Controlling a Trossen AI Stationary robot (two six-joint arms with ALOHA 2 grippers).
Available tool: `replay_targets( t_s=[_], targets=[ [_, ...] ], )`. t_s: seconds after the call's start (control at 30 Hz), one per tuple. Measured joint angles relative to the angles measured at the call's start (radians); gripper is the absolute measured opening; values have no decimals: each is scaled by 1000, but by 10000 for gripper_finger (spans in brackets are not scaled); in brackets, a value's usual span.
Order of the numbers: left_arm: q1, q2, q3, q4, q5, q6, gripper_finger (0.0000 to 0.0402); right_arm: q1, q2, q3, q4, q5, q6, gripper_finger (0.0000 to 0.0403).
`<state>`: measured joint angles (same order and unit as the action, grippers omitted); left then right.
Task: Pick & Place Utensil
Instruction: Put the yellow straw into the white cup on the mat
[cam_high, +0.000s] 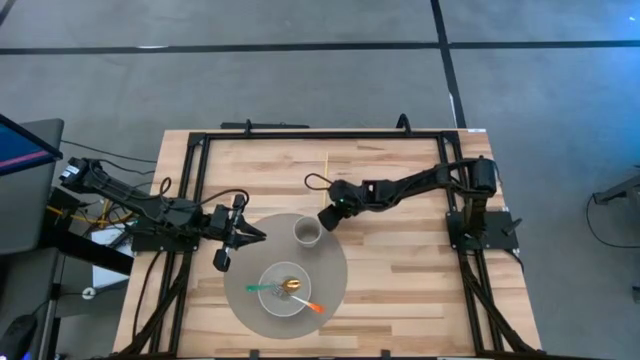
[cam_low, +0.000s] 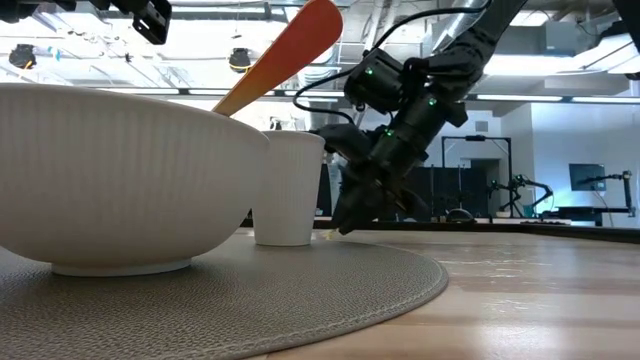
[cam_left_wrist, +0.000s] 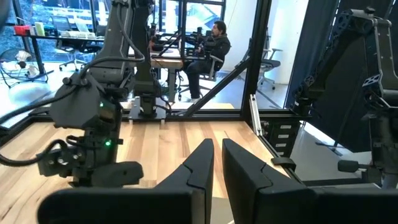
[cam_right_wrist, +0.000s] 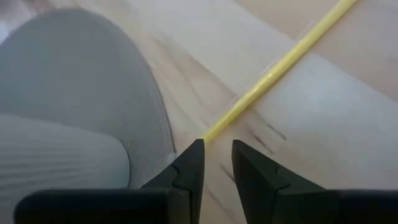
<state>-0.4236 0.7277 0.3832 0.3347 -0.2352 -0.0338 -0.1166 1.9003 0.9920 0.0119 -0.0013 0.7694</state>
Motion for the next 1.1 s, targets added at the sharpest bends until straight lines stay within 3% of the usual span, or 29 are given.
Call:
replay_targets(
  t_s=[0.17, 0.27, 0.43, 0.77, 0.9, 1.1],
  targets=[
    [0, 0, 0, 3, 0, 0, 34, -14, 0, 0, 8, 1, 35, 76],
    [0, 0, 0, 3, 0, 0, 34, -18, 0, 0, 21, -7, -24, 76],
    [0, 0, 0, 3, 0, 0, 34, -16, -30, 20, 0, -62, -427, 76],
    [0, 2, 1, 2, 0, 1, 34, -42, -62, 88, -184, -128, -1034, 76],
    [0, 1, 1, 2, 1, 2, 34, -59, -63, 88, -227, -139, -1148, 76],
    [0, 1, 1, 3, 0, 3, 34, -73, -51, 88, -121, -219, -1274, 76]
  ],
)
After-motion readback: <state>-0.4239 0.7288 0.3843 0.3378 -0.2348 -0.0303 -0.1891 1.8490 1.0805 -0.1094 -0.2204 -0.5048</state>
